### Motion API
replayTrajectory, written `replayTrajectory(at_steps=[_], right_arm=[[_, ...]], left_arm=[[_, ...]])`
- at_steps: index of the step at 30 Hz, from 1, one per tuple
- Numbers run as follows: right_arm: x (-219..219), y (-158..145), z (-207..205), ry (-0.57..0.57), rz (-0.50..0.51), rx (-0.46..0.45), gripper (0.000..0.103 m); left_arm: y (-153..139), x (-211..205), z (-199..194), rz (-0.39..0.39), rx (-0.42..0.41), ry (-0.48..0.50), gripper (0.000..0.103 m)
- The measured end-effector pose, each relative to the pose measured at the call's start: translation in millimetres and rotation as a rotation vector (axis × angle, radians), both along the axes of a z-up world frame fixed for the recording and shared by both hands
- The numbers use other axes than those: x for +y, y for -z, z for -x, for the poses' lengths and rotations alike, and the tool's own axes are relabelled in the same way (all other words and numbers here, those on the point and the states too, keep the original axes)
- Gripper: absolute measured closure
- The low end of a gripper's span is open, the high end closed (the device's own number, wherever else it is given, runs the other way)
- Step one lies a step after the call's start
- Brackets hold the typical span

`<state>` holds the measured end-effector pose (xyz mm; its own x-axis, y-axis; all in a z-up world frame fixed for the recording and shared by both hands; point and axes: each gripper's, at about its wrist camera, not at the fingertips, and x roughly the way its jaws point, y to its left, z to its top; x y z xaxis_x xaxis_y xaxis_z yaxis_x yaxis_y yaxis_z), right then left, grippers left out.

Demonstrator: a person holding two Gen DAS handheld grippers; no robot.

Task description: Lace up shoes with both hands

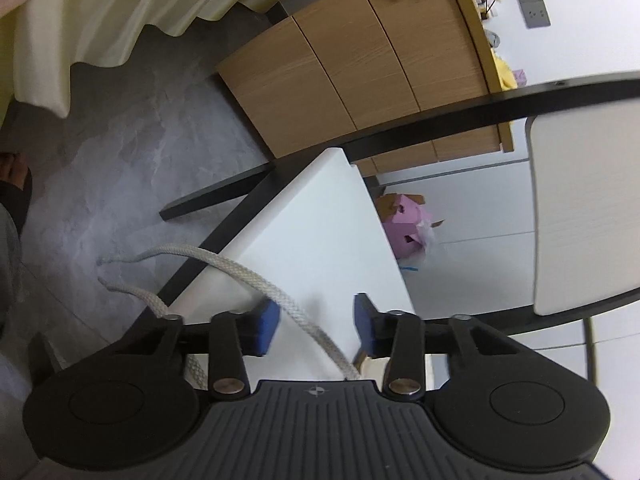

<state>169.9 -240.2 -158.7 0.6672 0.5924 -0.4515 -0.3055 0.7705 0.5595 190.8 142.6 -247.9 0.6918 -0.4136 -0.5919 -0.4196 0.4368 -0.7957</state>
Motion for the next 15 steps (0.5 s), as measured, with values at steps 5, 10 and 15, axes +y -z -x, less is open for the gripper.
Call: replayTrajectory(at_steps=[5,10,15], right_arm=[[1.1,-0.8,2.0,-0.001,0.012,-0.005,0.037],[2.4,-4.4,4.4,0.002,0.049,-0.022,0.037],[-4.8,-6.7,5.0,0.047,0.054,-0.024,0.037]], left_arm=[[-4.9,-3.0,1.3,-0.009,-0.014,0.007,0.084],[-15.0,-13.4,-2.2,-0.03,-0.077,0.061,0.085],[-32.6,-33.6,-5.7,-0.078,-0.175,0.176,0.086]])
